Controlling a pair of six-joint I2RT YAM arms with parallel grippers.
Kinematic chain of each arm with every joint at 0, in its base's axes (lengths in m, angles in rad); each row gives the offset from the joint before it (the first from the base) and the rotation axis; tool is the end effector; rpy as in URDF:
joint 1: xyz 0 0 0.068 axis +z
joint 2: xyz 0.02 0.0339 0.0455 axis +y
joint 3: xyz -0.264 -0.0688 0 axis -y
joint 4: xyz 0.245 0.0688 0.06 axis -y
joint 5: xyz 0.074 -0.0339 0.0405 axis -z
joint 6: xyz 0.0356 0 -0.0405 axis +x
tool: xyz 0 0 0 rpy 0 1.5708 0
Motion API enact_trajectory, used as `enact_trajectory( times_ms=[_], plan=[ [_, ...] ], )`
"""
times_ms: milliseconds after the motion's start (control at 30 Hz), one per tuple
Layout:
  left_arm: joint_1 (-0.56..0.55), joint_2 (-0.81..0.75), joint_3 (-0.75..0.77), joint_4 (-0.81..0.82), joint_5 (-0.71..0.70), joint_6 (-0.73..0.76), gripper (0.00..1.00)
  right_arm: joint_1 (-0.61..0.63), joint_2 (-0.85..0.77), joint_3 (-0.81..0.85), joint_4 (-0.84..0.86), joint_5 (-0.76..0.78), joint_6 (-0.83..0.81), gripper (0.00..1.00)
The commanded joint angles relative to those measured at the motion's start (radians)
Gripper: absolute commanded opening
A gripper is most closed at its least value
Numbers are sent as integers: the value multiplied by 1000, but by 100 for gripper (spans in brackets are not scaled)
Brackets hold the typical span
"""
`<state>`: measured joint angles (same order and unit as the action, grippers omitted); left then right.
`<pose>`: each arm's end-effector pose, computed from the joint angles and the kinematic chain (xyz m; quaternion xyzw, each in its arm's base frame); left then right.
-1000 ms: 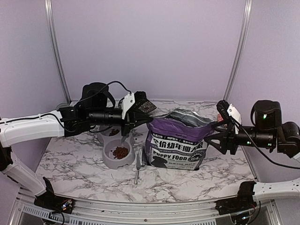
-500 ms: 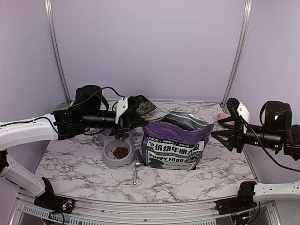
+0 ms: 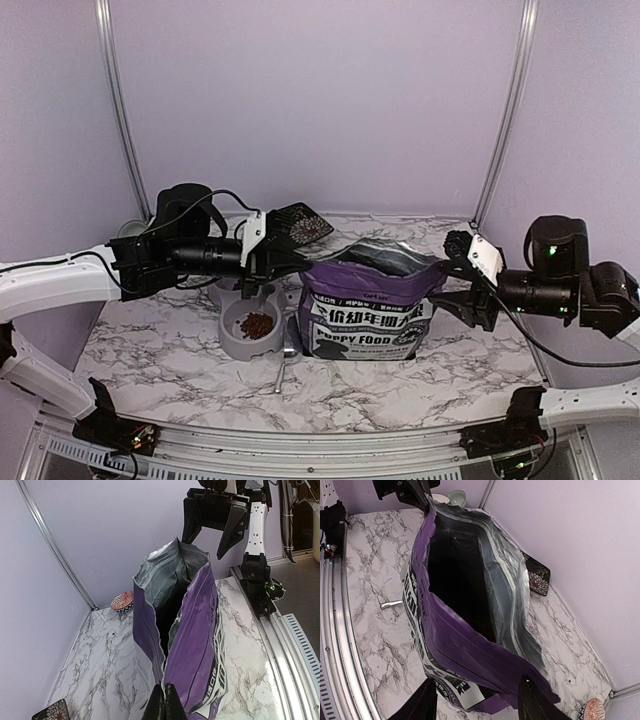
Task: Serve the pet food
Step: Close the pet food bag at the center of the board.
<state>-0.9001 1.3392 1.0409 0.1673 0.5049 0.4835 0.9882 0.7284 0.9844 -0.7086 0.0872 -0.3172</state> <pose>0.1826 -0.2578 0.3421 0.5913 0.4556 -0.3158 0.5858 0.0814 0.1179 0.3615 -0.4960 0.6869 0.1396 0.5125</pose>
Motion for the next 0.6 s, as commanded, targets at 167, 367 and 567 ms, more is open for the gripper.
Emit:
enact_trajectory(
  times_ms=[167,367,567],
  plan=[
    [1,-62,1,80,57,22,0,3,-36,80,30,58,-58,62],
    [0,-63,1,78,64,21,0,1,26,103,-26,52,-88,67],
    [0,-76,-7,72,74,26,0,-12,82,114,-49,-32,-102,65]
  ],
)
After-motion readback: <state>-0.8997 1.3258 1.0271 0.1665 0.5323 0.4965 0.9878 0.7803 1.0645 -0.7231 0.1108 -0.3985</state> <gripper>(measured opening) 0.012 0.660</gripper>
